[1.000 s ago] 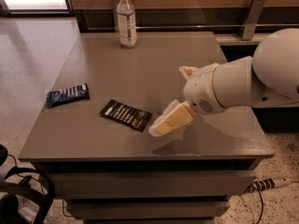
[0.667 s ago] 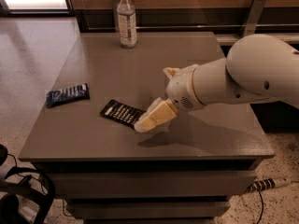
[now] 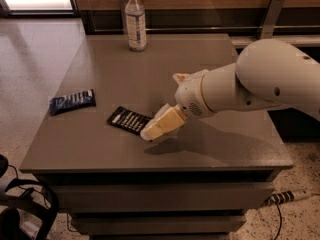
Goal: Move rxbar chocolate near blue plastic bottle
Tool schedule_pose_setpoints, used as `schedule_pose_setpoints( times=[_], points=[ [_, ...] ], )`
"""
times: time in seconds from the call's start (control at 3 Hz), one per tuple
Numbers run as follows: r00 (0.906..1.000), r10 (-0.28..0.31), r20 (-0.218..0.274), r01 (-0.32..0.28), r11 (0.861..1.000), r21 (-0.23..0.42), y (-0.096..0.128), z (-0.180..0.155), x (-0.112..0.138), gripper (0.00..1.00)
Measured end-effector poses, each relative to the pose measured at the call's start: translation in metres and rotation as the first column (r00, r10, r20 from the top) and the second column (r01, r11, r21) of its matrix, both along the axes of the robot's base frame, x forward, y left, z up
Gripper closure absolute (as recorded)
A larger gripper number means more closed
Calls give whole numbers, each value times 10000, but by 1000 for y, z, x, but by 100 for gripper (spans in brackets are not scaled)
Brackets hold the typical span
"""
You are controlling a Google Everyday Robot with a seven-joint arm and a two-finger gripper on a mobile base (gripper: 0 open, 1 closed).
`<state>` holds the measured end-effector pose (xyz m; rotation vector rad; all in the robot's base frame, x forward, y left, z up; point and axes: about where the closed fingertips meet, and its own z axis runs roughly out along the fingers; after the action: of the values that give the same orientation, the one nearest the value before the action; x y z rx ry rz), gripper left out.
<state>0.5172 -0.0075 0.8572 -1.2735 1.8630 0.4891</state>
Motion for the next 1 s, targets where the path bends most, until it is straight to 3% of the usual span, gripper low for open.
schedule_pose_setpoints(
  times=[0.67, 1.0],
  points=[
    [9985, -549, -72, 550, 9984, 154, 30, -34, 6, 0],
    [9974, -715, -25, 715, 9957, 591, 42, -59, 9, 2]
  ],
)
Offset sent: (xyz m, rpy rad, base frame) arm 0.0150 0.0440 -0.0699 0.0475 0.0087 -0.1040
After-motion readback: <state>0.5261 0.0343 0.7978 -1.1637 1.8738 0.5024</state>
